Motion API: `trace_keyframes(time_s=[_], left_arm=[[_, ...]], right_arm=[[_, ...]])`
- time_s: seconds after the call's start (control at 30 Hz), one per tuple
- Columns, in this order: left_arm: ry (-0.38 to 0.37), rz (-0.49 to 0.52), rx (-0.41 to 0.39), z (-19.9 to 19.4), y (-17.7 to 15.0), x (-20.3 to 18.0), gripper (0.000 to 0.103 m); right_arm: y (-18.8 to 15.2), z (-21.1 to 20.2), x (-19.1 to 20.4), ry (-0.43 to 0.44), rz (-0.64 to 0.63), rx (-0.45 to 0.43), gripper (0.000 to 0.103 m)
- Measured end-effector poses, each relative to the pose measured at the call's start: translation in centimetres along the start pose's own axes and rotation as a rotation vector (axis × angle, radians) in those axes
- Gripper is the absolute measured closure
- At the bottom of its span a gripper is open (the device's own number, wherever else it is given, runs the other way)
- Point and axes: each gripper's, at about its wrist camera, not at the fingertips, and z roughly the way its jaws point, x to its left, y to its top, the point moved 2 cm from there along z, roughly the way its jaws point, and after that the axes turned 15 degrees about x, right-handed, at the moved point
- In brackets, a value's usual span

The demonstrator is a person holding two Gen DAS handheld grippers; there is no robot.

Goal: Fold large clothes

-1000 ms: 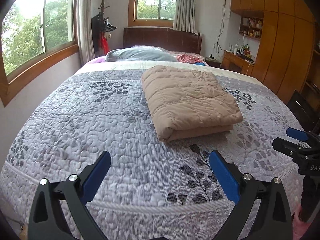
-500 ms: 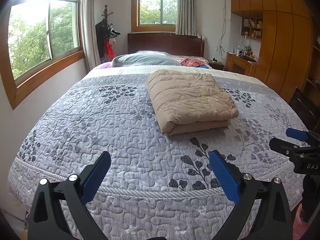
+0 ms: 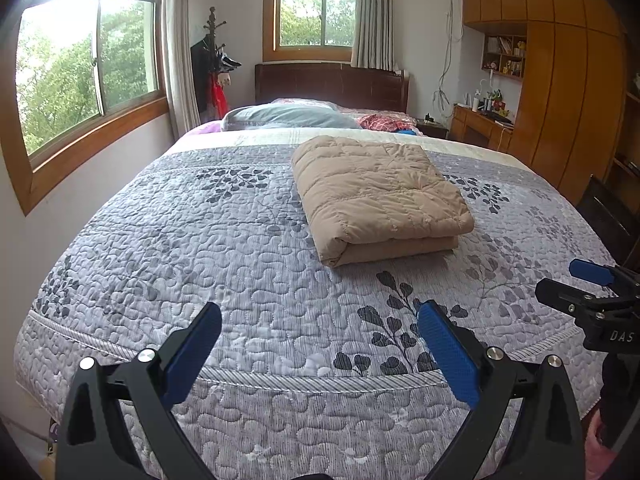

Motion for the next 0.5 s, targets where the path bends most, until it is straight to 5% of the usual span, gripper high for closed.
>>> trace_keyframes(time_s=[0.5], left_arm=[[-0.005,0.002,0.013,0.5,-0.05,0.17,0.004]], right_arm=[[0.07,0.38,0.2,0.0,-0.008,0.007,0.003]])
